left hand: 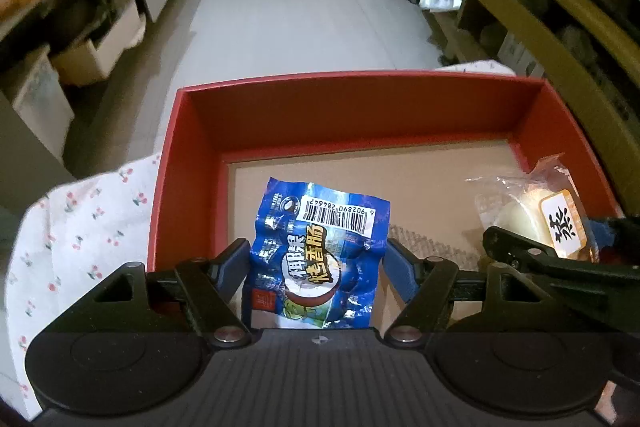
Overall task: Organize snacks
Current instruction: 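Carry the blue sausage bag and the bun bag over the red box with both grippers, then open both grippers to drop the two bags into the red box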
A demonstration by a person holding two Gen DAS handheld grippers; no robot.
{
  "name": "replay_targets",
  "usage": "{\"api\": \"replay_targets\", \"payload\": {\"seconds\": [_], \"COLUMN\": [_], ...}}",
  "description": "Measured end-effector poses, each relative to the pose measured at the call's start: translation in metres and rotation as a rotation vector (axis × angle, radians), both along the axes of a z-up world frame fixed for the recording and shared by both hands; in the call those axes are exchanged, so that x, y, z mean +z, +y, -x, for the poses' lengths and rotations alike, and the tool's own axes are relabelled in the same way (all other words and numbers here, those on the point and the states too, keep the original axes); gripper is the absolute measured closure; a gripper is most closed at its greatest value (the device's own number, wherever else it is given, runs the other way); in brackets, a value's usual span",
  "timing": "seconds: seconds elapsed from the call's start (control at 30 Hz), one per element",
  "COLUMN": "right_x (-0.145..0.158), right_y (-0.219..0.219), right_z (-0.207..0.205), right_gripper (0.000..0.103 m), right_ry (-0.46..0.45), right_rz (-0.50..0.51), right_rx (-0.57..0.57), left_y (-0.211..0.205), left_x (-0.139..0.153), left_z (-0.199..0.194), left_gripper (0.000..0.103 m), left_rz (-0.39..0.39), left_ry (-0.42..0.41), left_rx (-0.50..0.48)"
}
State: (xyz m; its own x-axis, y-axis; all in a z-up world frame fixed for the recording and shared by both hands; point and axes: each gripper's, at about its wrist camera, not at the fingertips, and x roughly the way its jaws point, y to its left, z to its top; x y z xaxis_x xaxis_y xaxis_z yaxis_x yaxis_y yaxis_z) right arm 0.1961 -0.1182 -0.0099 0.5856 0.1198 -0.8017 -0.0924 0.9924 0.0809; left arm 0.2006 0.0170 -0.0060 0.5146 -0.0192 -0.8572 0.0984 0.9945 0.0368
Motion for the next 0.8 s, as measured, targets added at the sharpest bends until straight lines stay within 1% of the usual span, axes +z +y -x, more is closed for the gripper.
{"api": "replay_targets", "payload": {"seconds": [0.1,0.2,0.3,0.4,0.57,0.8], "right_x": [-0.003,-0.003,0.001,0.01,0.028,0.045], "right_y": [0.003,0.004,0.005,0.008,0.006,0.002], "right_z": [0.001,0.004,0.006,0.01,0.019,0.032], "right_gripper": [0.039,0.039,0.039,0.039,0.039,0.039], "right_ry": [-0.003,-0.008,-0.026,-0.064,-0.127,-0.17], "right_rz": [0.037,0.04,0.046,0.056,0.034,0.02], "right_rx": [0.018,0.024,0.033,0.028,0.004,-0.024], "left_y": [-0.003,-0.002,0.003,0.008,0.009,0.01], "left_x": [-0.001,0.0,0.003,0.009,0.024,0.037], "left_z": [0.002,0.002,0.003,0.004,0.012,0.023], "left_gripper": [0.026,0.026,0.024,0.024,0.019,0.018], "left_rz": [-0.026,-0.027,-0.001,0.038,0.043,0.097], "left_ry": [0.001,0.009,0.011,0.014,-0.032,-0.045], "left_rx": [-0.01,-0.001,0.015,0.028,0.026,0.029]}}
